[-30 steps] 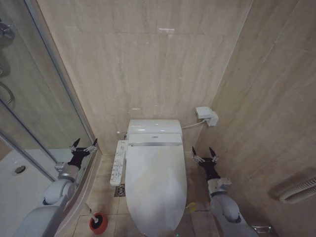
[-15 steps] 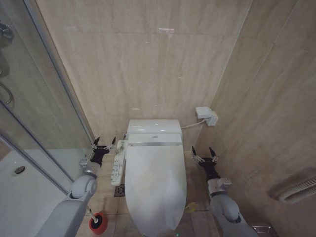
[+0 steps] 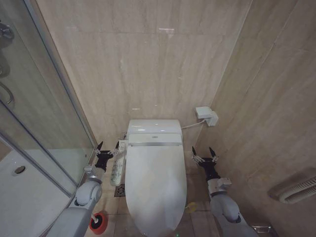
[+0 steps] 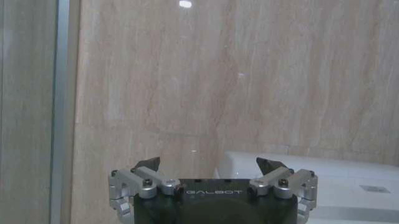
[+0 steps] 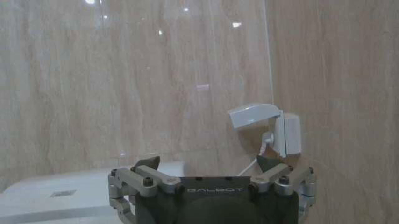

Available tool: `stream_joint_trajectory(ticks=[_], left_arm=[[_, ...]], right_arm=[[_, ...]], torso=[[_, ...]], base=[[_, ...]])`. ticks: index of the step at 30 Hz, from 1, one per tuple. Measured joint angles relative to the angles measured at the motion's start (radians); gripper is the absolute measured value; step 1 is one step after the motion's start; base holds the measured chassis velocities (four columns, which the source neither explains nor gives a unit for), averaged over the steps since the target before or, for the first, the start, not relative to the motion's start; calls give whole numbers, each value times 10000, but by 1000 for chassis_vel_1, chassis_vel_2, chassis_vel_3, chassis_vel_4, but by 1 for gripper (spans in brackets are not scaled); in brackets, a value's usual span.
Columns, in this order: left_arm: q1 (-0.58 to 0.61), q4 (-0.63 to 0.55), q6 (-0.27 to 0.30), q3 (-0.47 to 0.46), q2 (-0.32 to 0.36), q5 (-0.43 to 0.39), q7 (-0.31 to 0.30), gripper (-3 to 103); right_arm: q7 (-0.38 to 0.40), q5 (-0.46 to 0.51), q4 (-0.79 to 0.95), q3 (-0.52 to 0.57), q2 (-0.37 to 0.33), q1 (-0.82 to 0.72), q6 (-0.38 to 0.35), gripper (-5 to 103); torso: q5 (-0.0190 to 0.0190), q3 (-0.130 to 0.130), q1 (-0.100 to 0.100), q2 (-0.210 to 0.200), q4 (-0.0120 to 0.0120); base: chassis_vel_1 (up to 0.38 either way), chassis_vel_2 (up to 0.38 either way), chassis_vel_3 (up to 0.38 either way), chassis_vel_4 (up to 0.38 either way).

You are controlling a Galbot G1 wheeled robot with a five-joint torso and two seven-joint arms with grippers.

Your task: Open the toilet lid, clean the toilet bowl with a toilet brush, close the toilet lid, and flush.

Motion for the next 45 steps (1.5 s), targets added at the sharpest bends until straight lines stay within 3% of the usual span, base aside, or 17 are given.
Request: stream_joint_trajectory(ticks=[19, 32, 45], left_arm=[[76, -90, 86, -161, 95, -203, -6, 100], [837, -907, 835, -346, 338, 286, -511, 100], [1129, -937, 686, -493, 361, 353, -491, 100]], right_arm=[[0, 0, 0, 0, 0, 0, 0, 100], [1, 0, 0, 0, 0, 0, 0, 100], [1, 0, 0, 0, 0, 0, 0, 100]], torso=[[0, 0, 0, 0, 0], [0, 0, 0, 0, -1], [-1, 1, 0, 0, 0]], base=[[0, 0, 0, 0], [0, 0, 0, 0], [0, 0, 0, 0]])
